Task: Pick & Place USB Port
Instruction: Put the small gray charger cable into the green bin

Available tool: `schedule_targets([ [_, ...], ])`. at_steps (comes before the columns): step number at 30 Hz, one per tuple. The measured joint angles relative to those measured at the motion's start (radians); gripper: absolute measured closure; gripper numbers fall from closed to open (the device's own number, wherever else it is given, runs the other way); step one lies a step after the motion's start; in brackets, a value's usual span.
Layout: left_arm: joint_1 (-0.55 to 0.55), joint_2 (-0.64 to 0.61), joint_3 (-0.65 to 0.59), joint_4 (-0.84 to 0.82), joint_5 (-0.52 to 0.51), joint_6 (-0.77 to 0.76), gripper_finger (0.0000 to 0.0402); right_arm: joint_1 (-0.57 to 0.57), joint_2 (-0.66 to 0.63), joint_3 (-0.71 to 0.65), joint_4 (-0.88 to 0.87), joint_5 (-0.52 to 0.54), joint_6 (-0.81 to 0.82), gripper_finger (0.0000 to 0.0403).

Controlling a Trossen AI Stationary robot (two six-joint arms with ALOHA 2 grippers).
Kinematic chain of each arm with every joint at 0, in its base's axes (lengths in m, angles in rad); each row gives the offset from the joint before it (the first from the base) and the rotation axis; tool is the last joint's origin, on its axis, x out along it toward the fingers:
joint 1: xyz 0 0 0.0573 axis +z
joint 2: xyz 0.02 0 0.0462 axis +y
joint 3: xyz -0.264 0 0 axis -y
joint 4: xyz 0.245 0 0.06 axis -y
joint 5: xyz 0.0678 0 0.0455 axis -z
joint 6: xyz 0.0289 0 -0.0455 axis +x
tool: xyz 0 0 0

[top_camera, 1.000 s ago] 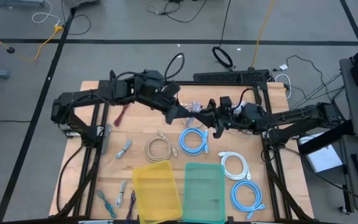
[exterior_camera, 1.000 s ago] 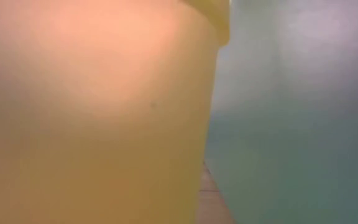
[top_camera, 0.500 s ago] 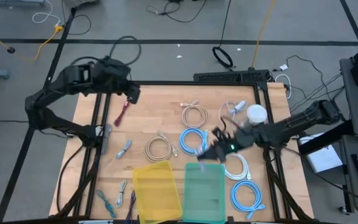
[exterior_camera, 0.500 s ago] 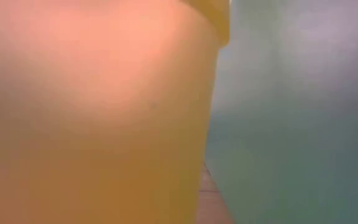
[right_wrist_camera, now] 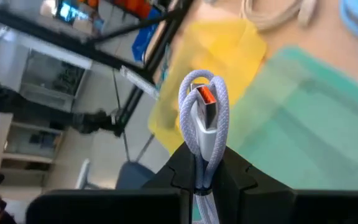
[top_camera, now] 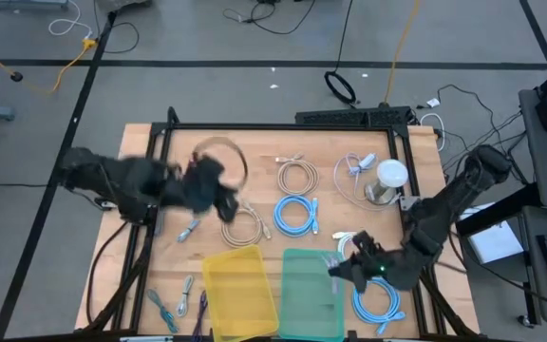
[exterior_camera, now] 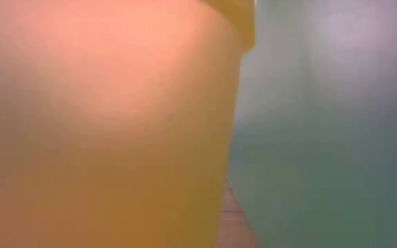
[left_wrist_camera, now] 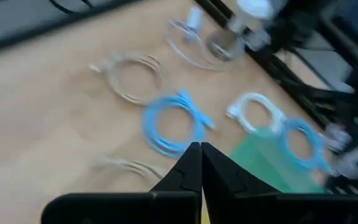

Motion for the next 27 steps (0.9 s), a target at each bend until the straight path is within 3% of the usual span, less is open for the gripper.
schedule_targets([
  [4,-0.135,0.133,-0.001,0.05,-0.033,-0.13,0.04,0.032,0.094,0.029,-0.012,0.018,0.009,0.0384],
  [6,-0.182,0.185,-0.001,0.075,-0.034,-0.196,0.0399,0.026,0.159,0.084,-0.012,0.0,-0.072,0.0384],
  [11,-0.269,0.272,-0.001,0.106,-0.029,-0.318,0.0399,-0.015,0.34,0.292,-0.213,-0.209,-0.362,0.0384],
  [16,-0.323,0.282,-0.001,0.136,-0.059,-0.411,0.04,-0.042,0.498,0.457,-0.438,-0.38,-0.501,0.0384],
  [20,-0.35,0.282,-0.001,0.142,-0.11,-0.451,0.04,-0.042,0.555,0.498,-0.454,-0.396,-0.638,0.0384],
  [27,-0.365,0.28,-0.001,0.148,-0.113,-0.489,0.04,-0.057,0.572,0.5,-0.431,-0.403,-0.863,0.0384],
])
